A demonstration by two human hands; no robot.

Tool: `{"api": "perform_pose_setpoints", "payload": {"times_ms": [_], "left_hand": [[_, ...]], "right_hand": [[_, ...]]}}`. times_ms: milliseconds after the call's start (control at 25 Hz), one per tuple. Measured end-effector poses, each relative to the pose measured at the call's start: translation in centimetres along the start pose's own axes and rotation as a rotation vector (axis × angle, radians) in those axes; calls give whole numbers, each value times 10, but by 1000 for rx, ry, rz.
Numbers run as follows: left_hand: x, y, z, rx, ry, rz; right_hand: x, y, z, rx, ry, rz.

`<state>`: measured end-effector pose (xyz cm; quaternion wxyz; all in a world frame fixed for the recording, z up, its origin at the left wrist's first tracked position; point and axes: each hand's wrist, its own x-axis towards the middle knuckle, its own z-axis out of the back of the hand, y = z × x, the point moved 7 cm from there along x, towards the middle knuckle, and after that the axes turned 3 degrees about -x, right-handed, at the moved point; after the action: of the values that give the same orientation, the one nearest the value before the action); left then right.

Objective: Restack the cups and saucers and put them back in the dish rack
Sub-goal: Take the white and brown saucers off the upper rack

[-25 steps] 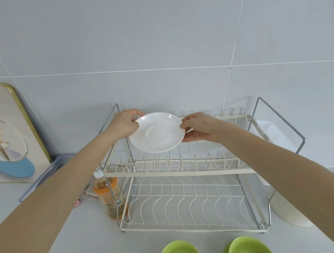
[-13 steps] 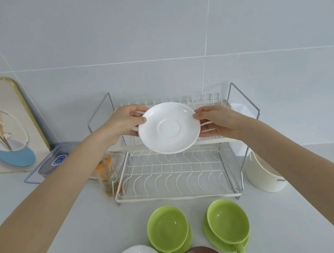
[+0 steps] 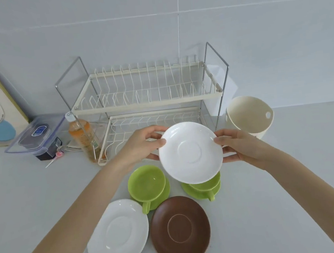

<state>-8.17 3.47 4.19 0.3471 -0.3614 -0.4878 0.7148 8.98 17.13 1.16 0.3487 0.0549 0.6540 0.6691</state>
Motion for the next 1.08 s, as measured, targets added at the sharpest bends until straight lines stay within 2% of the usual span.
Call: {"api": "perform_pose_setpoints", "payload": {"times_ms": [320,560,800,1000,1080], "left_hand": [[-30,73,-95,-148,56,193],[-51,116,-147,-170,70,332],[-60,145,-185,-125,-20,424],[-61,154,-201,-129,-49,451],[-57,154,-202,-25,-49,413]], "right_hand": [[-38,-101,31,-41,-20,-188],[-51,-162,50,-121,-39,-291],[-48,-200,67,-235,-74,-329],[-50,-213,76,-174,-128,-321],[-51,-215,76,-194,-119,-301]]}}
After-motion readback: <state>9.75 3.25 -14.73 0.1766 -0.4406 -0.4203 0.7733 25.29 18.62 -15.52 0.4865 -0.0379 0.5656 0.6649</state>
